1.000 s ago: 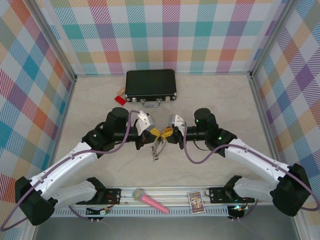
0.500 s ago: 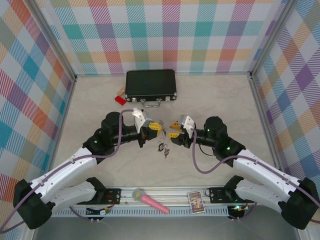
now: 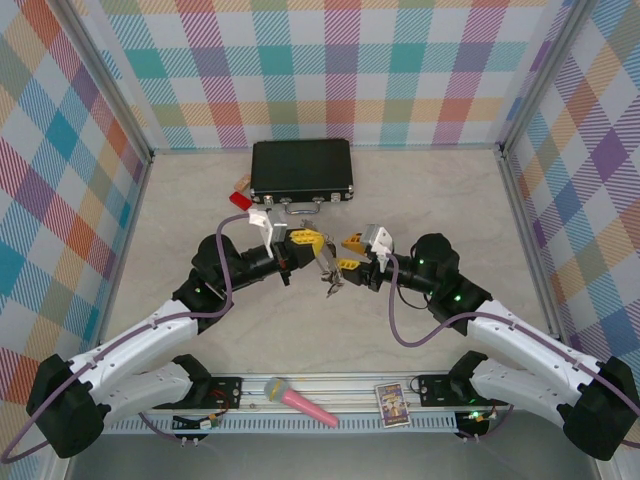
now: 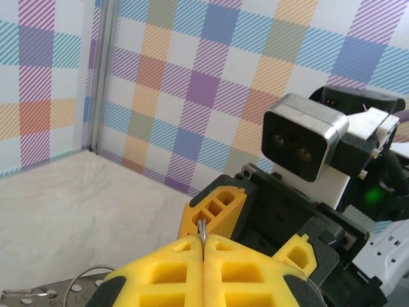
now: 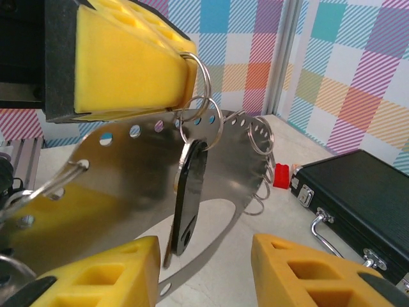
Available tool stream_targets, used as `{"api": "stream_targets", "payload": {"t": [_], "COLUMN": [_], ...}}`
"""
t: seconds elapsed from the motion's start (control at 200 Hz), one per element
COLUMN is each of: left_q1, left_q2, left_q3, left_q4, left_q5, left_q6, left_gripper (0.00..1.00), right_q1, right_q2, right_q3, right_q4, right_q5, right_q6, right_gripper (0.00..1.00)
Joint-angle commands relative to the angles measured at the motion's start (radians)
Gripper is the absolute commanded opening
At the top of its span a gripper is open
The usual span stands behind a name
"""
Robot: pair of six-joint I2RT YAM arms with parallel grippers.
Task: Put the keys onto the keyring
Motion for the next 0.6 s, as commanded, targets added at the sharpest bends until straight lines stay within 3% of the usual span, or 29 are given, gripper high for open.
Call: {"api": "stream_targets", "payload": {"t": [0.0, 0.15, 0.595], "left_q1": [-0.009, -0.016, -0.023], "left_q2": [0.000, 0.004, 0.025], "left_q3": [-0.017, -0.019, -0.030], "left_q4": [0.132, 0.138, 0.200], "left_q5": [-0.007, -0.008, -0.023], "left_q6": [-0.048, -0.060, -0.095], "left_gripper": [0.00, 0.00, 0.00], "right_q1": [0.011, 0.022, 0.030], "right_q2": [0.008, 0.027, 0.032], "right_q3": [0.011, 0.018, 0.014], "right_q4": [0.065, 0.091, 0.086], "right_q5": [0.010, 0.017, 0.018], "right_q6": [0.021, 0.023, 0.006], "right_gripper": [0.41, 0.38, 0.00]}}
